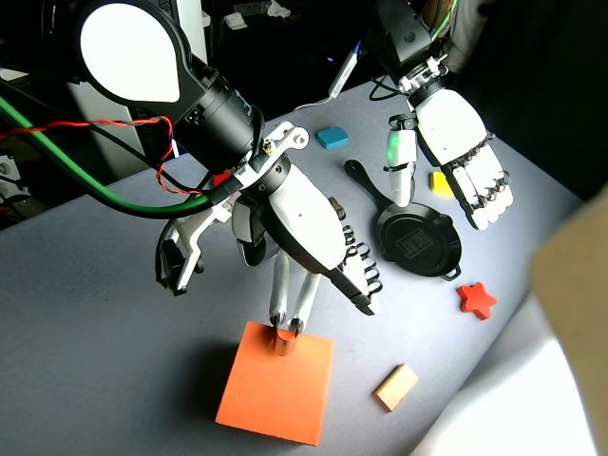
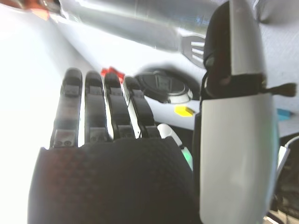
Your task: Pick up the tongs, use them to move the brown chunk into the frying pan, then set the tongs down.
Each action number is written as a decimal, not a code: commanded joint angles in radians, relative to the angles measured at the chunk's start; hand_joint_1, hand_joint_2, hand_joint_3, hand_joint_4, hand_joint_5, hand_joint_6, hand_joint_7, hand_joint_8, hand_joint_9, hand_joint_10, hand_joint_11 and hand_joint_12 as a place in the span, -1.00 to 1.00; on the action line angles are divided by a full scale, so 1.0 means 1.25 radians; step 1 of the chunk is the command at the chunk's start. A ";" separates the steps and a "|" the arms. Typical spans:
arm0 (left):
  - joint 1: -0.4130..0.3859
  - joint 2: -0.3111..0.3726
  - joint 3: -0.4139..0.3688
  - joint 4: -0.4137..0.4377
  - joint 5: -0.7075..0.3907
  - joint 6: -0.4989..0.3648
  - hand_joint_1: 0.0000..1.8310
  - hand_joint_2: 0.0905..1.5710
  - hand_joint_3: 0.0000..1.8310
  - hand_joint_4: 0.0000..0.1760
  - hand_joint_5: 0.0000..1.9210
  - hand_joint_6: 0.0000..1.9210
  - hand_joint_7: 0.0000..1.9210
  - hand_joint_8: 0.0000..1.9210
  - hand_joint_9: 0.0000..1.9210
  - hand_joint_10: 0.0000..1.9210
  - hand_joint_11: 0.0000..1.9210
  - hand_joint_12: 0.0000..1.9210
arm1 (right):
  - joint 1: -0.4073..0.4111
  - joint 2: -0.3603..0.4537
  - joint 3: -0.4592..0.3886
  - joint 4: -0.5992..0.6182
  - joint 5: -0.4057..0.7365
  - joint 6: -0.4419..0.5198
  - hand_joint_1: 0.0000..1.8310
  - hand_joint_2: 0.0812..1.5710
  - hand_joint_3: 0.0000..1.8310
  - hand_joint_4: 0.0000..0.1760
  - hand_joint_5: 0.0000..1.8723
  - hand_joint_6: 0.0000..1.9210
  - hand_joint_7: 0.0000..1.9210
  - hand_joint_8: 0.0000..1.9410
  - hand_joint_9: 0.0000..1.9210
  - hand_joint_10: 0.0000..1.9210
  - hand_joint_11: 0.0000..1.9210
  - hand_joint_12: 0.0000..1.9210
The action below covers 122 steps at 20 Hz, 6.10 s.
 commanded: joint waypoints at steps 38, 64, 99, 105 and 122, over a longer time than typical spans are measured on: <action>-0.011 0.007 -0.009 0.018 -0.054 0.009 -1.00 0.61 -1.00 -1.00 -0.93 -0.98 -0.93 -1.00 -0.94 -1.00 -1.00 -0.79 | -0.101 -0.088 0.087 -0.143 0.086 0.050 0.10 -0.02 -1.00 -1.00 -1.00 -1.00 -1.00 -1.00 -1.00 -1.00 -1.00 -1.00; 0.010 0.008 -0.012 0.017 -0.054 -0.016 -1.00 0.62 -1.00 -0.80 -0.98 -1.00 -0.95 -0.99 -0.96 -1.00 -1.00 -0.92 | -0.114 -0.094 0.110 -0.146 0.104 0.067 0.01 0.37 -0.98 -1.00 -0.48 -0.94 -0.43 -0.98 -0.50 -0.94 -1.00 0.29; 0.017 0.013 -0.032 0.017 -0.060 0.002 -1.00 0.61 -1.00 -0.81 -0.97 -0.99 -0.94 -0.99 -0.95 -0.99 -0.99 -1.00 | -0.020 -0.054 -0.150 -0.395 -0.227 0.443 0.03 0.47 -0.99 -1.00 -0.21 -0.95 -0.15 -0.99 -0.22 -0.90 -0.87 0.46; -0.003 0.016 -0.018 0.017 -0.057 0.005 -1.00 0.62 -1.00 -0.72 -0.98 -1.00 -0.96 -1.00 -0.95 -1.00 -0.98 -0.99 | -0.025 -0.094 -0.152 -0.456 -0.279 0.536 0.02 0.48 -0.99 -1.00 -0.20 -0.95 -0.14 -0.99 -0.22 -0.91 -0.87 0.46; -0.028 0.034 -0.016 -0.014 -0.017 0.017 -1.00 0.61 -1.00 -0.72 -0.99 -1.00 -0.96 -1.00 -0.96 -1.00 -1.00 -1.00 | -0.048 -0.162 -0.146 -0.492 -0.307 0.605 0.00 0.48 -1.00 -1.00 -0.20 -0.97 -0.15 -1.00 -0.22 -0.93 -0.87 0.45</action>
